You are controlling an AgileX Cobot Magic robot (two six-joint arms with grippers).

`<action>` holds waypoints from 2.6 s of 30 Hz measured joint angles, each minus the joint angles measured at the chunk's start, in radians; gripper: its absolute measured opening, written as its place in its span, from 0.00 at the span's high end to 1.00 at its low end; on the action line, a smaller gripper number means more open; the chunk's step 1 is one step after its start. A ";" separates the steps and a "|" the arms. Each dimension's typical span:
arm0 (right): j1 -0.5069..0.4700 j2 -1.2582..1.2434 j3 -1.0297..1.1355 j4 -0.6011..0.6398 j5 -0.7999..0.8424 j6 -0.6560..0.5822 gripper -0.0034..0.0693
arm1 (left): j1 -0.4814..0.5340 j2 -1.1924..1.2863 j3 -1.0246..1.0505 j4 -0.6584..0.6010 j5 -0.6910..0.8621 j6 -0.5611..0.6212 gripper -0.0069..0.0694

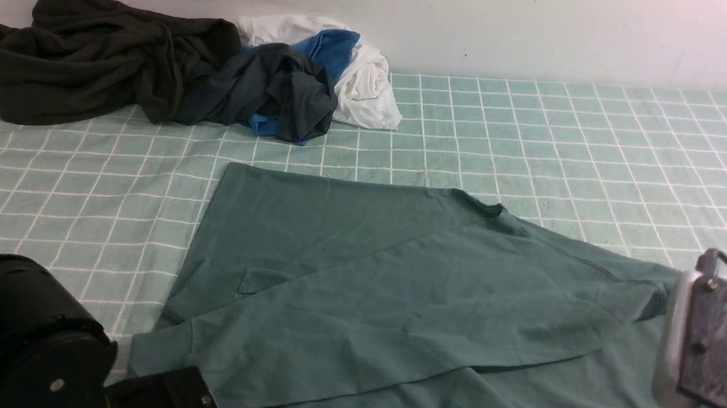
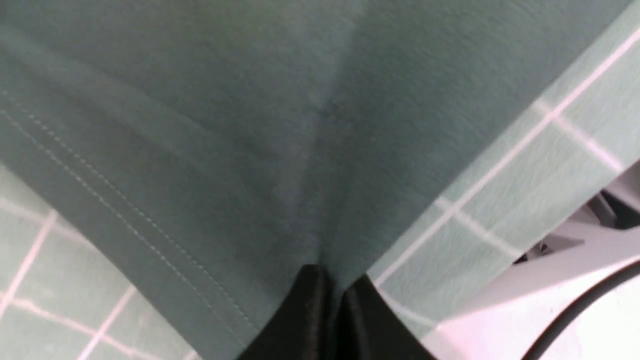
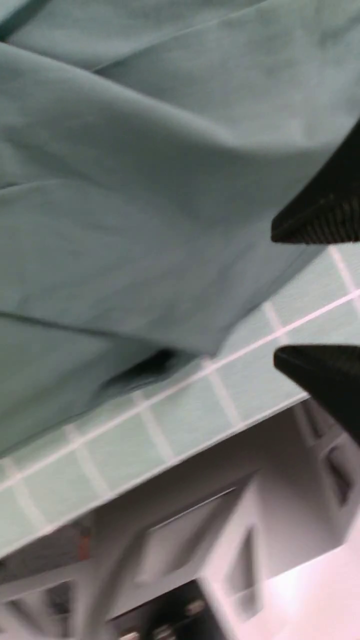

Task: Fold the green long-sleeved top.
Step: Use both arms simultaneously to clamp the lower edge of the clothing fabric, then use both arms to drag the lower edge of the fabric forward and fold it over the upper edge

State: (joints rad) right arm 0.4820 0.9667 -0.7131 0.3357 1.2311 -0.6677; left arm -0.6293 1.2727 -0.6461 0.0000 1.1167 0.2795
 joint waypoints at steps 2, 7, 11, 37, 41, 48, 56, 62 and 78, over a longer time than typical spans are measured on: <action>0.031 0.000 0.057 -0.077 -0.010 -0.031 0.42 | 0.024 -0.003 0.000 -0.006 0.006 0.012 0.90; 0.061 0.020 0.196 -0.267 -0.147 -0.046 0.22 | 0.031 -0.003 0.000 -0.025 -0.012 0.015 0.90; 0.078 0.068 0.309 -0.321 -0.291 -0.058 0.18 | 0.031 -0.003 0.000 -0.044 -0.033 0.016 0.90; 0.096 0.250 0.349 -0.424 -0.520 -0.109 0.80 | 0.031 -0.003 0.000 -0.056 -0.076 0.026 0.90; 0.096 0.250 0.346 -0.424 -0.519 -0.109 0.93 | 0.031 -0.003 0.000 -0.067 -0.092 0.026 0.90; 0.096 0.229 0.198 -0.457 -0.343 -0.078 0.93 | 0.031 -0.003 -0.023 -0.063 -0.076 0.027 0.90; 0.047 0.270 -0.177 -0.541 -0.131 -0.023 0.93 | 0.130 0.009 -0.303 0.057 0.013 0.027 0.90; -0.083 0.407 -0.377 -0.494 -0.156 -0.053 0.93 | 0.257 0.136 -0.562 0.099 0.016 0.070 0.90; -0.343 0.928 -0.811 -0.346 -0.323 -0.060 0.92 | 0.402 0.723 -1.133 0.119 -0.140 0.119 0.90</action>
State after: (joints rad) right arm 0.1393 1.8947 -1.5237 -0.0102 0.9078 -0.7277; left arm -0.2273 1.9958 -1.7795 0.1193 0.9770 0.3980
